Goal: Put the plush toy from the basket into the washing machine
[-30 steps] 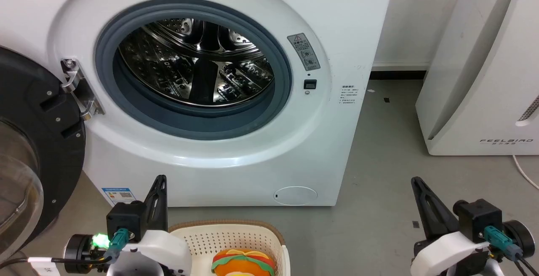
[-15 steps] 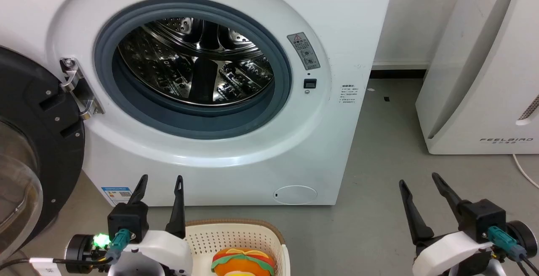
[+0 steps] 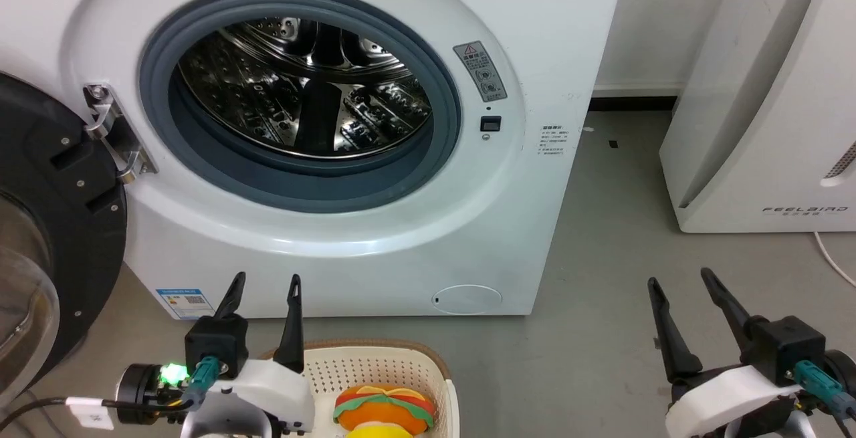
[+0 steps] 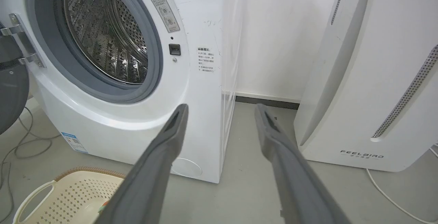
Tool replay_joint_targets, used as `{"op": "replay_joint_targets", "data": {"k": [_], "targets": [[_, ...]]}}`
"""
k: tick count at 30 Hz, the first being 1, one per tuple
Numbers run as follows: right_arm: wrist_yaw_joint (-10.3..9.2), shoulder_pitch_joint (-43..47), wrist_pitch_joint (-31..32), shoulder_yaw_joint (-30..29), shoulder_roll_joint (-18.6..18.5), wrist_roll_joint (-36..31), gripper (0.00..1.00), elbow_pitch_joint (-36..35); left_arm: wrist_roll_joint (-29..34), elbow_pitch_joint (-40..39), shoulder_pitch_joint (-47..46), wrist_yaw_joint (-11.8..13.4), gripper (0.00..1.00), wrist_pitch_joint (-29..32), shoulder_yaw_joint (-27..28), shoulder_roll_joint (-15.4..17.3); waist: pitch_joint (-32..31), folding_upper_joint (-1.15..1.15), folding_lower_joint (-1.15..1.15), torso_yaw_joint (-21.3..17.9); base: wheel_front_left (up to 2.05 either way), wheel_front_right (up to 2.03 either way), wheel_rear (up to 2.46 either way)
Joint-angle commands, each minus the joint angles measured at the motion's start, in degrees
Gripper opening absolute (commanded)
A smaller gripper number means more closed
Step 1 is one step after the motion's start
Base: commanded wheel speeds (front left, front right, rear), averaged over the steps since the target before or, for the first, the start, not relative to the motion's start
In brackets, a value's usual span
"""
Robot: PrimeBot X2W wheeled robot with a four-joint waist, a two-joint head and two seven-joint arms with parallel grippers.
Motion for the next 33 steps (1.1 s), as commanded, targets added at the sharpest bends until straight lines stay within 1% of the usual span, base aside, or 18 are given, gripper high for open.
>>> {"op": "replay_joint_targets", "data": {"k": [1,14,26,33], "targets": [[-0.01,-0.52,-0.47,-0.38,-0.01,0.62,1.0,-0.28,0.22,0.54,-1.15,0.19,1.0,-0.49,-0.36,0.37,0.23,0.0,0.0,-0.08,0.0,0.0,0.0],[-0.01,-2.07,-2.02,-1.96,-0.01,1.79,1.0,-0.48,0.59,8.19,-5.19,-0.19,1.0,-2.04,-2.56,1.71,3.68,0.0,0.0,-1.23,0.0,0.0,0.0],[-0.02,-4.33,-3.46,-3.16,-0.02,3.03,1.0,-0.85,1.26,19.55,-11.11,-1.05,1.0,-3.48,-5.39,2.57,8.46,0.0,0.0,-2.39,0.0,0.0,0.0],[-0.02,-6.01,-4.29,-3.82,-0.02,3.82,1.0,-1.14,1.57,26.86,-15.04,-2.07,1.0,-3.57,-7.11,3.22,12.01,0.0,0.0,-3.37,0.0,0.0,0.0]]}}
